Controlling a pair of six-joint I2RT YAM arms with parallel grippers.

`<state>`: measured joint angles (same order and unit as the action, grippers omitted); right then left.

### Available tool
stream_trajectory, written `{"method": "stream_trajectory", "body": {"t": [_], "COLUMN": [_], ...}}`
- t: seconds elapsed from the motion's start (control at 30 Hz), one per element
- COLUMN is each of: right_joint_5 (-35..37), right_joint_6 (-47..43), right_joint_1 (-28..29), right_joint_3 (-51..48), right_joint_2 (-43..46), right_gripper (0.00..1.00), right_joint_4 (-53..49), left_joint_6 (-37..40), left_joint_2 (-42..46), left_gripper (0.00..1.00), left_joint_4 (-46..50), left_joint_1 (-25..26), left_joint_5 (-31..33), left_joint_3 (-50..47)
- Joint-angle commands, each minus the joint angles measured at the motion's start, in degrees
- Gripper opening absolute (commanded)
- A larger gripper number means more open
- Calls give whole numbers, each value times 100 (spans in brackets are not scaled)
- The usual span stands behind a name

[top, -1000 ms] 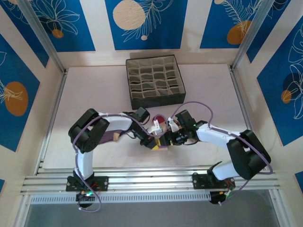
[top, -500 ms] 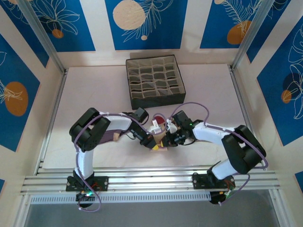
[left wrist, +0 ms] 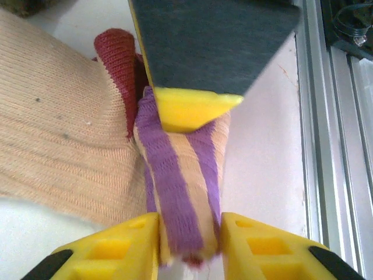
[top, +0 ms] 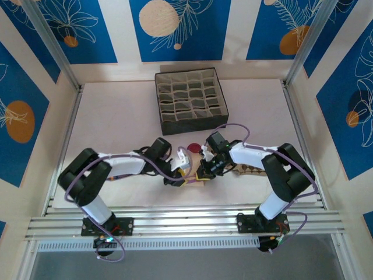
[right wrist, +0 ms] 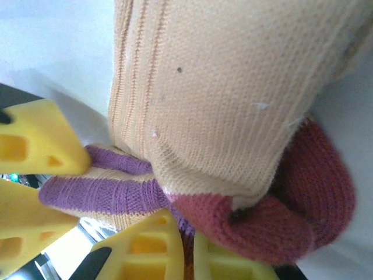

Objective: Roll the socks

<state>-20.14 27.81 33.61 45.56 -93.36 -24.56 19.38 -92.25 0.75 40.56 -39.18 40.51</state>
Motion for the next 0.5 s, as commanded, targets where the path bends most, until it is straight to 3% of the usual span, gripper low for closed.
{"method": "stream_trajectory", "body": {"t": [0.0, 0.3, 0.47], "right_joint_5": [512, 424, 353], "right_joint_6": [6, -63, -69], "right_joint_1": [-17, -38, -33], "right_joint_3": [-113, 11, 41], "right_joint_2": [-321, -453, -537], "right_gripper": [2, 1, 1], "right_joint_4": [-597, -740, -752], "left_joint_6": [451, 1955, 2263], "left_joint_2": [592, 1731, 1589], "left_gripper": [31, 37, 39], "left_joint_4": [-780, -1833, -2070], "left_joint_1": [16, 1216, 1538], "left_joint_5": [405, 2746, 3285], "left_joint_3": [-459, -1456, -1488]}}
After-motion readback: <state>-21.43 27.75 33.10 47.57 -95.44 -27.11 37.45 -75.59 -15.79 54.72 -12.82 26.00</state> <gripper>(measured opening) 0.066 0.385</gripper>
